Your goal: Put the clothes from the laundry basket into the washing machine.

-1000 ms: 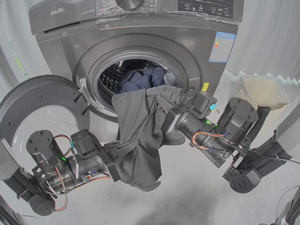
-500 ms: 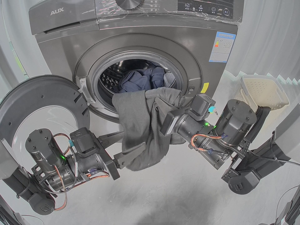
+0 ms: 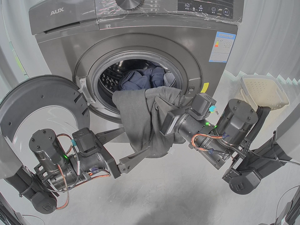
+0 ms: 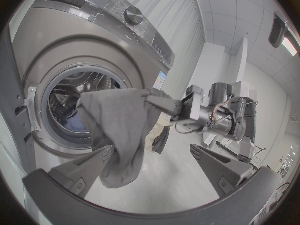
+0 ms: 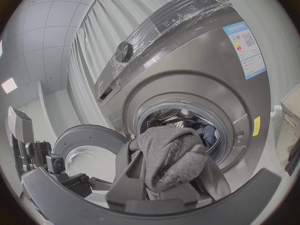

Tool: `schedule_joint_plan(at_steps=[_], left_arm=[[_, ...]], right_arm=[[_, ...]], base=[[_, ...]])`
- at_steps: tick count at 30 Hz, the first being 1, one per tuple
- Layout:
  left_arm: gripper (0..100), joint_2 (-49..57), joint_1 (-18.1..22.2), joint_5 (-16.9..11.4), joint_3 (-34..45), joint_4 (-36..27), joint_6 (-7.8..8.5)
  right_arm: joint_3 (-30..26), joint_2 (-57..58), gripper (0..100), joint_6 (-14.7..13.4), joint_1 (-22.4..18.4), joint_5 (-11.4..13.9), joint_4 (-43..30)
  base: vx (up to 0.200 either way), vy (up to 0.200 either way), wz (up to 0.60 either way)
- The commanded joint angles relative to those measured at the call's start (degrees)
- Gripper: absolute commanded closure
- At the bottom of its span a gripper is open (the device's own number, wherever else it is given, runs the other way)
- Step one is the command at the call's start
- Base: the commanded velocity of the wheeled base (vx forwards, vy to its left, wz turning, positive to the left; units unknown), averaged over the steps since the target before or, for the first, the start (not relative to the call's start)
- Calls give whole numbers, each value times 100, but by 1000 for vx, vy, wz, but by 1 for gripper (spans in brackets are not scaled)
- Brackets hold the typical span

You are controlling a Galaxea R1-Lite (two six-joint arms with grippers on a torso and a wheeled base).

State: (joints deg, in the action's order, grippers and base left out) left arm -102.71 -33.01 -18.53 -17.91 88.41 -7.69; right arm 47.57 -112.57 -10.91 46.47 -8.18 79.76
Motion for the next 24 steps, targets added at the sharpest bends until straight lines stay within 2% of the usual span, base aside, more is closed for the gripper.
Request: schedule_joint_plan(at_steps=[1, 7, 15, 19, 24], left_arm=[[0, -373, 216, 78, 138, 10, 57], [0, -848, 313, 86, 174, 10, 66], [0, -1463, 401, 113, -152, 10, 75], [0, -1893, 612, 183, -486, 10, 75], [0, -2210, 682, 183, -740, 10, 75]], right_arm=[[-2, 130, 100, 10, -33, 1, -5], [-2, 209, 100, 10, -42, 1, -5], [-2, 218, 100, 10, 11, 1, -5], [-2, 218, 100, 10, 29, 1, -5], [-2, 218, 100, 28, 64, 1, 4]], base=[[0, 0, 0], [0, 0, 0], [0, 0, 0], [0, 0, 0], [0, 0, 0]])
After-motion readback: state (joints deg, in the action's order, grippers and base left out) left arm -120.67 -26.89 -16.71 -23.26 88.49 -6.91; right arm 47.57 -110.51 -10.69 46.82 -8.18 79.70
